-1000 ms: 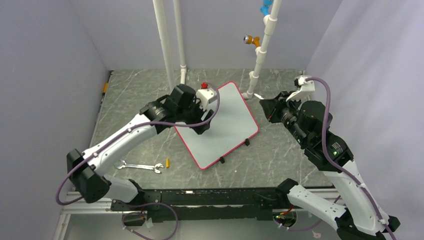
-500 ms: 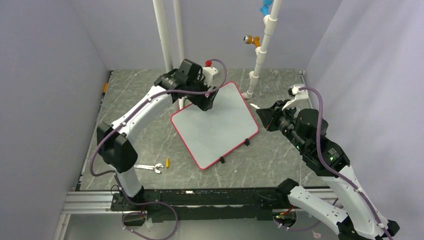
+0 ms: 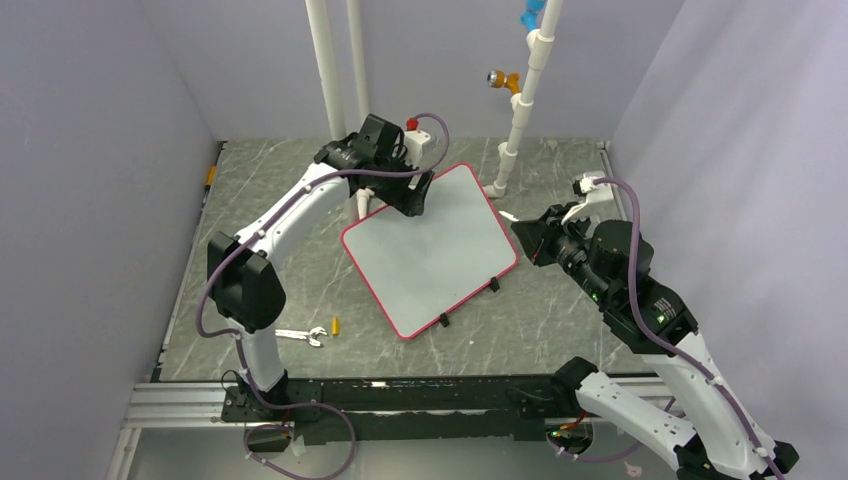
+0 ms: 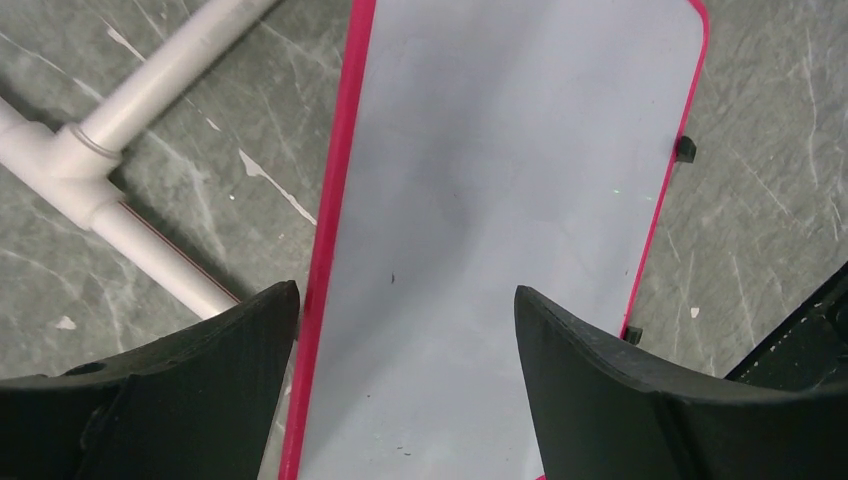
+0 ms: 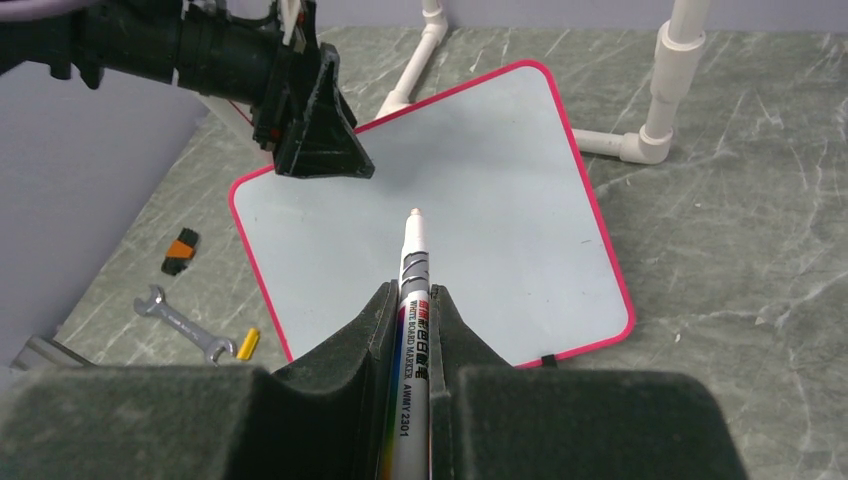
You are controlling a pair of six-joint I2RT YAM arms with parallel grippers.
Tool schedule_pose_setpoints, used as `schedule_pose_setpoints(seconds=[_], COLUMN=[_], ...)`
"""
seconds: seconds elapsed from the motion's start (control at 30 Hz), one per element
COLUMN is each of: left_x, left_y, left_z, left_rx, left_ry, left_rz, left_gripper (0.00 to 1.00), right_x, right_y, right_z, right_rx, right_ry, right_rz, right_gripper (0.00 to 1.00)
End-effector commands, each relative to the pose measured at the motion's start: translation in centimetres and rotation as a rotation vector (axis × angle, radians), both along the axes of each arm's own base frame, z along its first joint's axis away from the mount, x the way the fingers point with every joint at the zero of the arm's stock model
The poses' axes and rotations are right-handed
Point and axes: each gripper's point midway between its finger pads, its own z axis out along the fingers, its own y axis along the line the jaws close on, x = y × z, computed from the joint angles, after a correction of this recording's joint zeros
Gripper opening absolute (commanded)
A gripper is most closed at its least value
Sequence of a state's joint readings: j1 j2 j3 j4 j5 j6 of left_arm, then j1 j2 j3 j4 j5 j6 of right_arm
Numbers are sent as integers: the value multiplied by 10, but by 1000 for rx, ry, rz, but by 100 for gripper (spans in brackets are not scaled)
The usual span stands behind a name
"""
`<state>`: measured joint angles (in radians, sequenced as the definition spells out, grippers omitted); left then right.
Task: Write a sentence on the whiteboard
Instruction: Hold the whiteboard on the whiteboard stand.
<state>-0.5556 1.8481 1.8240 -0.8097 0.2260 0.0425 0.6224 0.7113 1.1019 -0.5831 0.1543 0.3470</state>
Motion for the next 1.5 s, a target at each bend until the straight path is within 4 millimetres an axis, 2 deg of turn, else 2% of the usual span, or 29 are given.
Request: schedule_pose_setpoints(seconds=[0.0, 0.2, 0.4, 0.57, 0.7, 0.97, 1.03, 1.13, 1.47], left_x=[-9, -22, -36, -57, -64, -66, -66, -66, -70], left_y=[0, -5, -14, -23, -23, -27, -27, -28, -39], left_z=[-14, -24, -14, -8, -20, -36, -37, -31, 13], left_rx=[-28, -61, -105, -156, -150, -154, -150, -159, -241], left_ry=[58, 130, 159, 204, 246, 313, 311, 301, 215], left_rz=[6, -3, -76, -182, -197, -198, -200, -206, -250], left_gripper=[84, 80, 73, 70, 73, 70, 67, 55, 28], right_x=[-1, -1, -3, -2, -1, 2, 3, 4, 6], right_y=[-3, -1, -2, -2, 1, 8, 9, 10, 14], right_z=[7, 7, 8, 5, 5, 5, 5, 5, 2], right_rx=[2, 4, 3, -3, -5, -4, -1, -2, -4], right_ry=[-35, -30, -32, -25, -21, -9, -8, -6, 4], right_rz=[-3, 7, 6, 8, 13, 34, 35, 38, 46], right_gripper=[0, 0, 0, 0, 0, 0, 0, 0, 0])
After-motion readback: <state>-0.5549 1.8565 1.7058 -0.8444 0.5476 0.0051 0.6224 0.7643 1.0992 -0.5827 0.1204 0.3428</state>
